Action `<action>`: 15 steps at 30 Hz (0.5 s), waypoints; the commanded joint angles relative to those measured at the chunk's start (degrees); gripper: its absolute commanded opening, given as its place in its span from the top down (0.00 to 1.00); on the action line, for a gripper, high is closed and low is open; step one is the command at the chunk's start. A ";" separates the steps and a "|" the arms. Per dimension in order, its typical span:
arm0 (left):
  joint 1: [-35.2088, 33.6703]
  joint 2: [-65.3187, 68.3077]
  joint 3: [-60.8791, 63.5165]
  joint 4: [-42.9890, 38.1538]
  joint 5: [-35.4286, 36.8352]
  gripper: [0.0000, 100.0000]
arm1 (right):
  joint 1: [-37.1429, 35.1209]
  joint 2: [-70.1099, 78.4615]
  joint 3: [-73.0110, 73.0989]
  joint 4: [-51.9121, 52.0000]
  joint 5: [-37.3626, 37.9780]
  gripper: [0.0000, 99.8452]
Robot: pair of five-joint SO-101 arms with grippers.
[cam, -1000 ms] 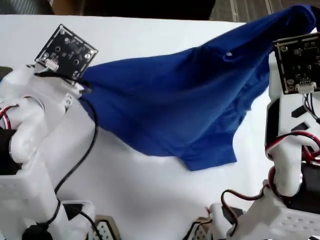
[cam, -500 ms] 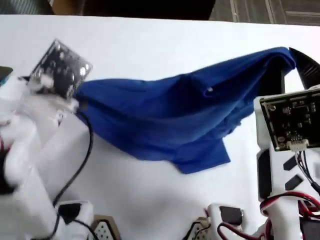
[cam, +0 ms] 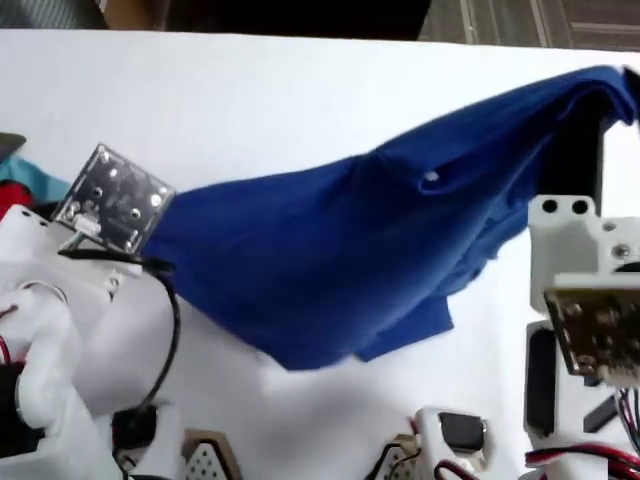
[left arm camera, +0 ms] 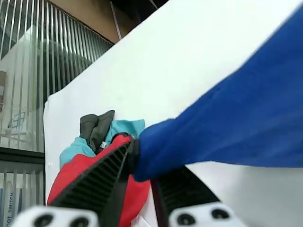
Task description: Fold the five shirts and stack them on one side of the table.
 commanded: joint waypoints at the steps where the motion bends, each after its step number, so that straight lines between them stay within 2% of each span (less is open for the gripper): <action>1: -0.53 0.00 2.51 -1.85 -0.44 0.97 | -0.22 3.65 -1.85 -3.30 0.18 0.98; 8: -0.79 -0.09 -1.36 -0.62 -0.44 0.97 | -0.57 5.32 -2.73 -3.30 0.18 0.98; 15: -8.70 -0.09 -12.62 0.53 -0.26 0.97 | -0.57 0.57 -10.64 1.63 0.18 0.98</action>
